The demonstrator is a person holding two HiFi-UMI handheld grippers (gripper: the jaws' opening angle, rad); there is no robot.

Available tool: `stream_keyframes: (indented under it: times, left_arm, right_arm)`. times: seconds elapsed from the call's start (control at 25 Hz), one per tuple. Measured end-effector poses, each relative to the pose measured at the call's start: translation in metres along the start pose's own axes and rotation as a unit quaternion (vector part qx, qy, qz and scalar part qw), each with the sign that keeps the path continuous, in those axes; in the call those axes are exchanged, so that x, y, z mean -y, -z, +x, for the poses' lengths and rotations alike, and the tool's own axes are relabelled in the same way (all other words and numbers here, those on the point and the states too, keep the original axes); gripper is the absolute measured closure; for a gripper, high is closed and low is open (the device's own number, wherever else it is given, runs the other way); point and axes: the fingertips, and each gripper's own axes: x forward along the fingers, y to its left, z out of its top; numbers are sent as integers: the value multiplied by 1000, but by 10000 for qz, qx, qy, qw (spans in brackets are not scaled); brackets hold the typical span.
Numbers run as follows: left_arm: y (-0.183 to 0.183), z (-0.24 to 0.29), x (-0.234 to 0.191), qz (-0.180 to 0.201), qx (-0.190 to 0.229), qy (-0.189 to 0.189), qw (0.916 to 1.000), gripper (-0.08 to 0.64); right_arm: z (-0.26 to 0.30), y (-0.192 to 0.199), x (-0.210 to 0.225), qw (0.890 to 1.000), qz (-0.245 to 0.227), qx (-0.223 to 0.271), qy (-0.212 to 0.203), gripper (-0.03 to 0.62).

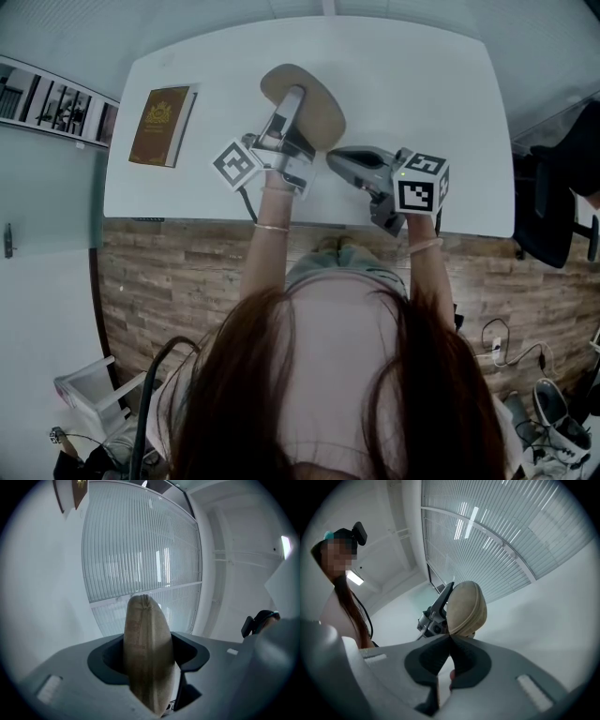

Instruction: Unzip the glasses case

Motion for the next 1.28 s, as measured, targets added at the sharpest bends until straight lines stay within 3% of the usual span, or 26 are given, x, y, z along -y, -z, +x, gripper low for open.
stream_keyframes:
  times: [0.24,0.56,0.8,1.0,1.28]
  left_arm:
    - [1,1,0,202,-60,-78,9997,279]
    - [7,4,-1,888,-244,-251,9954,278]
    - [4,-1,-9,1354,-338,-518,9889,278]
    - [-9,-9,-8,2286,-530,-727,9694,278]
    - [-6,-12,2,2827,-765,-694,9536,278]
  right_arm:
    - [4,1,2,10000,32,55,58,588]
    - [1,4,13,9978,224,428,449,581]
    - [0,7,18,9968,259,398,644,541]
    - [-2,3,22,9947,234,509,868,541]
    - [-10,-4,30,9883,-28,561,1418,544]
